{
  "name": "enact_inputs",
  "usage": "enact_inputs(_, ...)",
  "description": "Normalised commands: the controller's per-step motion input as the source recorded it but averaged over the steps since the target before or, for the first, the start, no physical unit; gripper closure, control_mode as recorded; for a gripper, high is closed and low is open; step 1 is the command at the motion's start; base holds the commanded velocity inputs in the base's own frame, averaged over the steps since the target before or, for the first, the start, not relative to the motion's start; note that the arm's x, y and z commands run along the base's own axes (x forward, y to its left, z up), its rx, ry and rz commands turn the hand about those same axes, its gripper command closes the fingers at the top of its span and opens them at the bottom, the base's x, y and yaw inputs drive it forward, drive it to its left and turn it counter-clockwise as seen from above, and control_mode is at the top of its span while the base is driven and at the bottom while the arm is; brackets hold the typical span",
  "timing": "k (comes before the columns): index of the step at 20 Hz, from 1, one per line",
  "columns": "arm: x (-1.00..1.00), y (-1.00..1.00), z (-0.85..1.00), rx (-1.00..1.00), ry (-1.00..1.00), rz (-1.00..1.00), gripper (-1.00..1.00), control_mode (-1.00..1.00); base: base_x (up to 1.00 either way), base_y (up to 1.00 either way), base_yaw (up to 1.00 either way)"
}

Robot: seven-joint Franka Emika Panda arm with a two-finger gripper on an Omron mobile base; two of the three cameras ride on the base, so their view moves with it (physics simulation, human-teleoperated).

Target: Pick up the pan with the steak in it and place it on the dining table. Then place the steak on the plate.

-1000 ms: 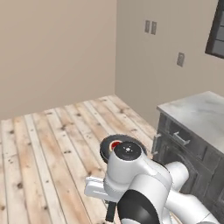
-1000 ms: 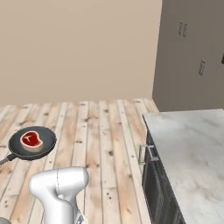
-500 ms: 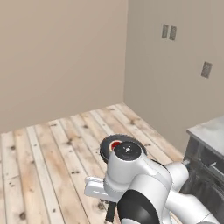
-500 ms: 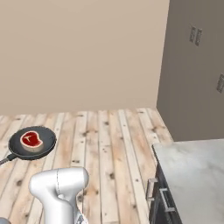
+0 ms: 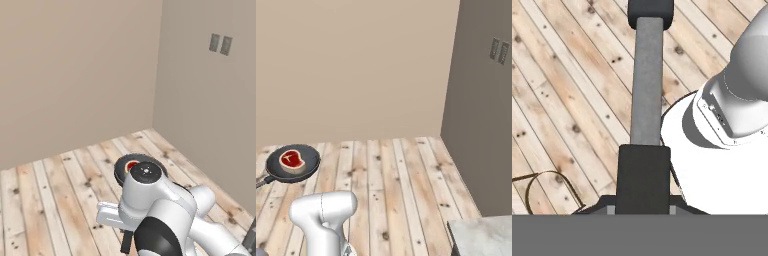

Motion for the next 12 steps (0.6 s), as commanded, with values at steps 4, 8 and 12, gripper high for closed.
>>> enact_inputs(4,0.00,0.00,0.00,0.00,0.00,0.00,1.00,1.00,1.00,0.00,0.00)
enact_inputs(8,0.00,0.00,0.00,0.00,0.00,0.00,1.00,1.00,1.00,0.00,0.00)
enact_inputs(12,0.00,0.00,0.00,0.00,0.00,0.00,1.00,1.00,1.00,0.00,0.00)
